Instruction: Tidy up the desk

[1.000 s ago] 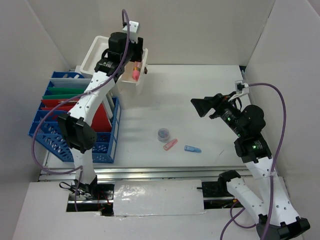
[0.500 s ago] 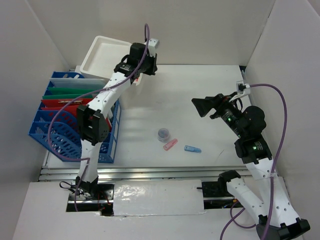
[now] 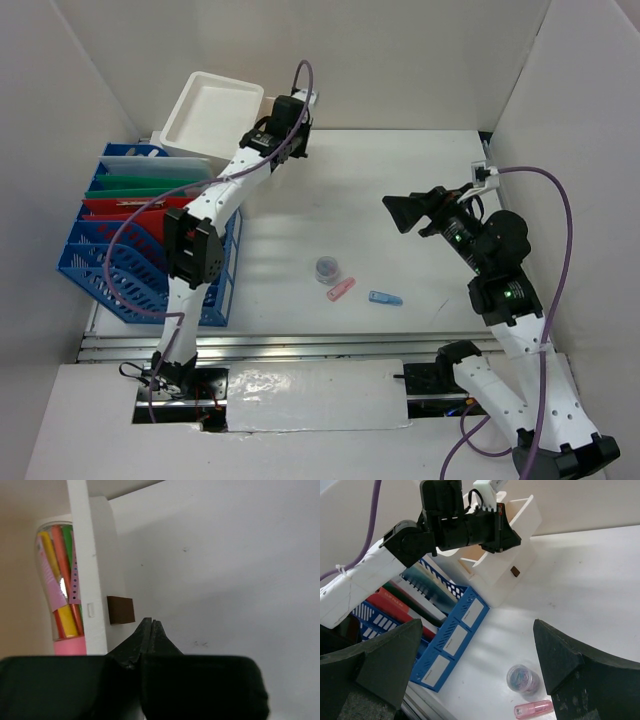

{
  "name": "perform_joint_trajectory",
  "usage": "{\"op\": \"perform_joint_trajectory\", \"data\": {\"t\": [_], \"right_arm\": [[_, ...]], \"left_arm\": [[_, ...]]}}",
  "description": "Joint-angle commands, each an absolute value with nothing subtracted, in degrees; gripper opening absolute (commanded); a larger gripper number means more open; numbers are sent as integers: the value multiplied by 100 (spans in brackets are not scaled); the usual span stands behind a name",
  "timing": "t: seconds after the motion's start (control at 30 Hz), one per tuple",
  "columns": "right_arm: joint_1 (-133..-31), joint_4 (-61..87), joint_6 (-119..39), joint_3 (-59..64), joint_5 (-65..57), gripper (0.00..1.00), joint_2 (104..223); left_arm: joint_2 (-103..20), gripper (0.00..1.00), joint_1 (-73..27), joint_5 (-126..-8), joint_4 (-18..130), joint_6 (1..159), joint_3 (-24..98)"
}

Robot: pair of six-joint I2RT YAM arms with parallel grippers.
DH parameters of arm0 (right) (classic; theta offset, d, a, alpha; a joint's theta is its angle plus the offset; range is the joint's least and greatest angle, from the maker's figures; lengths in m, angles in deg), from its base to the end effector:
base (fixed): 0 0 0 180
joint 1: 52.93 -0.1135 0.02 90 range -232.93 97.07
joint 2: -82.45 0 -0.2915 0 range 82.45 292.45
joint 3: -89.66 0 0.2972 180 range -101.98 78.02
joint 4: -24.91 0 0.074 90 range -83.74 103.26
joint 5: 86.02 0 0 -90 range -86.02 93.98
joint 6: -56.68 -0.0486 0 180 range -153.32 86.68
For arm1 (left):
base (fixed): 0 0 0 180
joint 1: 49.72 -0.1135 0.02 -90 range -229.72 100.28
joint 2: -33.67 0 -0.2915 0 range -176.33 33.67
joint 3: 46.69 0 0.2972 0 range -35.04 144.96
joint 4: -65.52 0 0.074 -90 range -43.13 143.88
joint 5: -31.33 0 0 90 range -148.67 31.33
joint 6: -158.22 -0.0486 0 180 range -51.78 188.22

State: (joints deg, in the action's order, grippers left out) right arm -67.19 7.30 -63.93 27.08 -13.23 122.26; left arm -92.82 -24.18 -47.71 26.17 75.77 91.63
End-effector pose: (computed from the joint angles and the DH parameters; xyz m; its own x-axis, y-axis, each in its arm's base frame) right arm 0.1807 0.0608 0.4260 -0.1902 0.4535 -0.8707 -0.4927 0.7230 0.4842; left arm 0.5383 -0.2470 0.3525 -0.4489 0.0715 -0.8907 0.2140 0.9764 -0.0294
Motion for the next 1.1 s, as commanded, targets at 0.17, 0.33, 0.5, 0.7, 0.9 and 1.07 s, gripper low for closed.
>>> {"op": "perform_joint_trajectory", "data": {"t": [0.17, 0.33, 0.5, 0.7, 0.9, 1.07], "right_arm": [[-6743, 1115, -6408, 2809, -1377, 100, 12253], [-6725, 1141, -6417, 2818, -1421, 100, 12306], [-6743, 1159, -6400, 2818, -1474, 100, 12306], [-6743, 1133, -6373, 2792, -1482, 100, 12306], [-6725, 1124, -6347, 2783, -1500, 100, 12297], [-6734, 1141, -6347, 2792, -1526, 100, 12314]], "left_arm": [[-9394, 0, -2326, -3160, 2804, 6910, 9468], [-9351, 0, -2335, -2818, 2944, 6883, 9363], [-9491, 0, -2335, -2317, 3041, 6462, 9477], [-9596, 0, -2414, -2193, 3102, 6312, 9513], [-9684, 0, -2546, -2114, 3173, 6224, 9477], [-9746, 0, -2678, -1965, 3252, 6084, 9495]]}}
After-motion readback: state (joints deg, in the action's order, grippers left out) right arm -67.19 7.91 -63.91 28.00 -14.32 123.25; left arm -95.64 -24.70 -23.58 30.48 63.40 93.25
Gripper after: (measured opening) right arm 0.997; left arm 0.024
